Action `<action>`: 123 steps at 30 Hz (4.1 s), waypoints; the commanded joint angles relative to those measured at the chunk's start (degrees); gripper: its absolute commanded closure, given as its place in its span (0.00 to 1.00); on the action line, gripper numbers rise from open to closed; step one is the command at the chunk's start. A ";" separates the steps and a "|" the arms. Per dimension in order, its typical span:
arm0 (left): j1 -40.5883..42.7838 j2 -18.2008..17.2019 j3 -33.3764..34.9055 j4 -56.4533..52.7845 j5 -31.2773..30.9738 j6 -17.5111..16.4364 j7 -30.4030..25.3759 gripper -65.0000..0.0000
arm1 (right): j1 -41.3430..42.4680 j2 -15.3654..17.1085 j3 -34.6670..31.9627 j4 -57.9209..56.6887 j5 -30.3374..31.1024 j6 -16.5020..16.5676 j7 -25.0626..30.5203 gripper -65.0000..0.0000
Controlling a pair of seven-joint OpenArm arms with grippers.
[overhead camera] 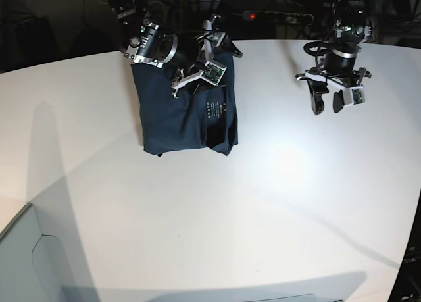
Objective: Fold the T-shirt properly
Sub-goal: 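Press and smooth the folded bundle with the right gripper, then grasp the bundle edges with both grippers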
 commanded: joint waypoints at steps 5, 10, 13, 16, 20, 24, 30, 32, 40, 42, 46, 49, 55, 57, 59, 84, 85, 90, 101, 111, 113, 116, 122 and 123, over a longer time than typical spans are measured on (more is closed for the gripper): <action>0.18 -0.41 -0.36 0.90 -0.35 -0.01 -1.47 0.54 | 2.88 -0.25 0.25 -3.29 0.99 0.60 1.39 0.36; 0.18 -0.41 -0.36 0.90 -0.35 -0.01 -1.47 0.54 | 4.28 -0.16 0.25 -4.43 0.99 0.60 1.39 0.37; 0.18 -0.41 -0.36 0.90 -0.35 -0.01 -1.47 0.54 | 4.55 0.02 0.07 -4.60 0.99 0.60 1.39 0.49; 0.18 -0.41 -0.36 0.81 -0.35 -0.01 -1.47 0.54 | 4.55 0.02 -0.02 -4.60 0.99 0.60 1.39 0.67; 0.18 -0.41 -0.36 0.63 -0.35 -0.01 -1.47 0.54 | 4.55 -0.07 0.16 -4.60 0.99 0.60 1.39 0.78; 0.09 -0.41 -0.36 0.54 -0.35 -0.01 -1.47 0.54 | 4.55 -0.07 -0.10 -4.60 0.99 0.60 1.39 0.78; 0.09 -0.41 -0.36 0.54 -0.35 -0.01 -1.47 0.54 | 5.34 -0.07 -0.10 -4.69 0.99 0.60 1.48 0.78; 0.09 -0.41 -0.36 0.54 -0.35 -0.01 -1.47 0.54 | 5.69 0.02 -0.19 -5.48 0.99 0.60 1.48 0.78; 0.18 -0.33 -1.41 0.54 -0.35 -0.01 -1.47 0.54 | 6.57 -0.07 -0.28 -8.56 0.99 0.60 1.48 0.78; 0.18 -0.41 -1.41 0.54 -0.35 -0.01 -1.47 0.54 | 6.57 -0.07 -0.28 -8.56 0.99 0.60 1.48 0.78; 0.18 -0.41 -1.41 0.54 -0.35 -0.01 -1.47 0.54 | 6.57 -0.07 -0.28 -8.82 0.99 0.60 1.48 0.79; 0.09 -0.33 -1.41 0.54 -0.35 -0.01 -1.47 0.54 | 6.57 0.02 -0.28 -8.91 0.99 0.60 1.48 0.83; 0.09 -0.41 -1.41 0.54 -0.35 -0.01 -1.47 0.54 | 6.48 0.02 -0.28 -8.30 0.99 0.60 1.48 0.99; 0.09 -0.41 -1.41 0.54 -0.35 -0.01 -1.47 0.54 | 6.04 0.02 -0.28 -6.36 0.99 0.60 1.48 0.99; 0.09 -0.41 -1.41 0.54 -0.35 -0.01 -1.47 0.54 | 5.78 0.02 -0.28 -3.90 0.99 0.60 1.48 0.99; 0.18 -0.41 -1.41 0.63 -0.35 -0.01 -1.47 0.54 | 5.25 2.30 -9.25 0.41 0.99 0.60 1.39 0.99; 0.18 -0.33 -1.41 0.63 -0.35 -0.01 -1.47 0.54 | 5.51 2.74 -9.25 -0.12 0.99 0.60 1.04 0.99; 0.18 -0.24 -1.41 0.72 -0.35 -0.01 -1.47 0.54 | 5.51 3.09 -9.25 -0.47 0.99 0.60 0.95 0.98; 0.27 -0.15 -1.41 0.90 -0.44 -0.01 -1.47 0.54 | 3.84 5.29 -4.68 7.26 1.43 0.60 2.27 0.56; 4.40 -0.06 0.79 5.56 -16.88 -0.01 -1.38 0.39 | 2.79 3.62 14.75 10.96 1.43 0.60 2.18 0.56; 4.49 -0.06 3.16 4.41 -19.86 -0.01 -1.38 0.38 | 2.79 3.45 17.92 10.96 1.43 0.60 2.18 0.56; 4.40 -0.06 7.47 3.80 -21.80 -0.01 -1.47 0.38 | 2.70 3.53 20.12 10.43 1.43 0.60 2.09 0.56; 1.85 0.55 16.52 -1.30 -21.80 -0.01 -2.00 0.38 | 2.35 3.71 22.05 7.62 1.43 0.60 2.09 0.56; 1.33 0.91 17.23 -2.36 -21.80 -0.01 -2.00 0.38 | 2.35 3.71 22.05 7.26 1.43 0.60 2.09 0.56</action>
